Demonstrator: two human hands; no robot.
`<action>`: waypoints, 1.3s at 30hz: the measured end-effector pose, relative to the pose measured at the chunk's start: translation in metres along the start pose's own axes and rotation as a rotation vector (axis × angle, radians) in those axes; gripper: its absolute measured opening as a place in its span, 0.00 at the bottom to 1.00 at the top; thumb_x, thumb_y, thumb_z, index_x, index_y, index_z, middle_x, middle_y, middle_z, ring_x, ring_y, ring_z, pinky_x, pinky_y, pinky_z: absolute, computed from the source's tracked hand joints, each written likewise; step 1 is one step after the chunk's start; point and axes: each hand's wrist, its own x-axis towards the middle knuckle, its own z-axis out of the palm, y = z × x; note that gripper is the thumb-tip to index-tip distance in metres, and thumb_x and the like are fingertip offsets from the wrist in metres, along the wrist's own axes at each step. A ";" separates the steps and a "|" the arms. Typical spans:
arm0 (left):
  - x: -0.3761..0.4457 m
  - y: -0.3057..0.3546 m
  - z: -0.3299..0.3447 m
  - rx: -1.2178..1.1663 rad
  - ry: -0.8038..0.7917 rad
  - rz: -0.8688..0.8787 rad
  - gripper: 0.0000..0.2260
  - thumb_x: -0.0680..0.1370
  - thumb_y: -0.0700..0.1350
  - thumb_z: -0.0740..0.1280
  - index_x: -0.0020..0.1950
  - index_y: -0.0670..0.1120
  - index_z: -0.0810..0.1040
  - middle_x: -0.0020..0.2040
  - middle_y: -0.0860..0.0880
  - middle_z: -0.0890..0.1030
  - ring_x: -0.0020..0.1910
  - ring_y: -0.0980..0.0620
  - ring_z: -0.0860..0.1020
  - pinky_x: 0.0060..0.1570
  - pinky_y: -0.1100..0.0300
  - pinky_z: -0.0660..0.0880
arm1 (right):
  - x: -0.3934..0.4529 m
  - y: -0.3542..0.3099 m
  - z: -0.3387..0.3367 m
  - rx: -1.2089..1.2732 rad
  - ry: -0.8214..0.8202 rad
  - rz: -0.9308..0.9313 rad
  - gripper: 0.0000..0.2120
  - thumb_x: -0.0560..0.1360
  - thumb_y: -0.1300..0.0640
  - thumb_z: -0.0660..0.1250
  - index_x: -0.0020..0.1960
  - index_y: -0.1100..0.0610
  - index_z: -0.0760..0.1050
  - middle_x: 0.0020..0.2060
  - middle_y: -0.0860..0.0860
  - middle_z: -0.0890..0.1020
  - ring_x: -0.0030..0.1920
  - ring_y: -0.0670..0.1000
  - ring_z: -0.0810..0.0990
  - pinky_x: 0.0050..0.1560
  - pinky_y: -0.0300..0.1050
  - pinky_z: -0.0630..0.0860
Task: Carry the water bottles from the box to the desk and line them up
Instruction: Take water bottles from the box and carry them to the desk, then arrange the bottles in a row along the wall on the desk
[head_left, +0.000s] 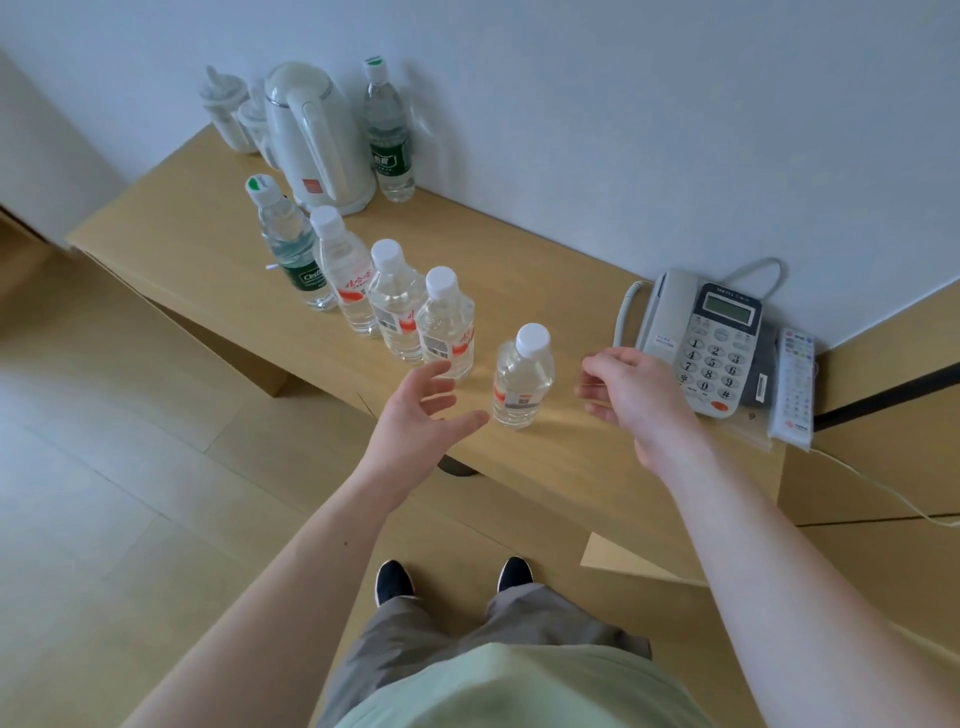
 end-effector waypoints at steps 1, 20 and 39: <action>-0.001 0.000 -0.004 -0.002 0.004 0.001 0.34 0.70 0.51 0.81 0.72 0.61 0.71 0.61 0.62 0.79 0.59 0.66 0.79 0.53 0.64 0.75 | -0.004 0.002 0.003 -0.012 0.005 0.011 0.04 0.77 0.59 0.66 0.49 0.55 0.79 0.41 0.52 0.84 0.45 0.50 0.84 0.53 0.52 0.82; 0.011 -0.018 -0.184 0.016 -0.069 0.094 0.29 0.70 0.53 0.80 0.69 0.60 0.74 0.58 0.61 0.82 0.57 0.65 0.80 0.52 0.63 0.77 | -0.078 -0.005 0.178 0.119 0.095 -0.006 0.03 0.76 0.56 0.68 0.48 0.54 0.80 0.41 0.50 0.84 0.49 0.52 0.85 0.53 0.49 0.82; 0.121 0.028 -0.247 0.009 0.115 0.187 0.25 0.72 0.54 0.79 0.64 0.62 0.74 0.58 0.64 0.78 0.60 0.72 0.72 0.51 0.69 0.70 | -0.023 -0.098 0.261 0.085 0.021 -0.168 0.06 0.74 0.50 0.69 0.46 0.52 0.82 0.40 0.49 0.85 0.53 0.57 0.85 0.61 0.59 0.81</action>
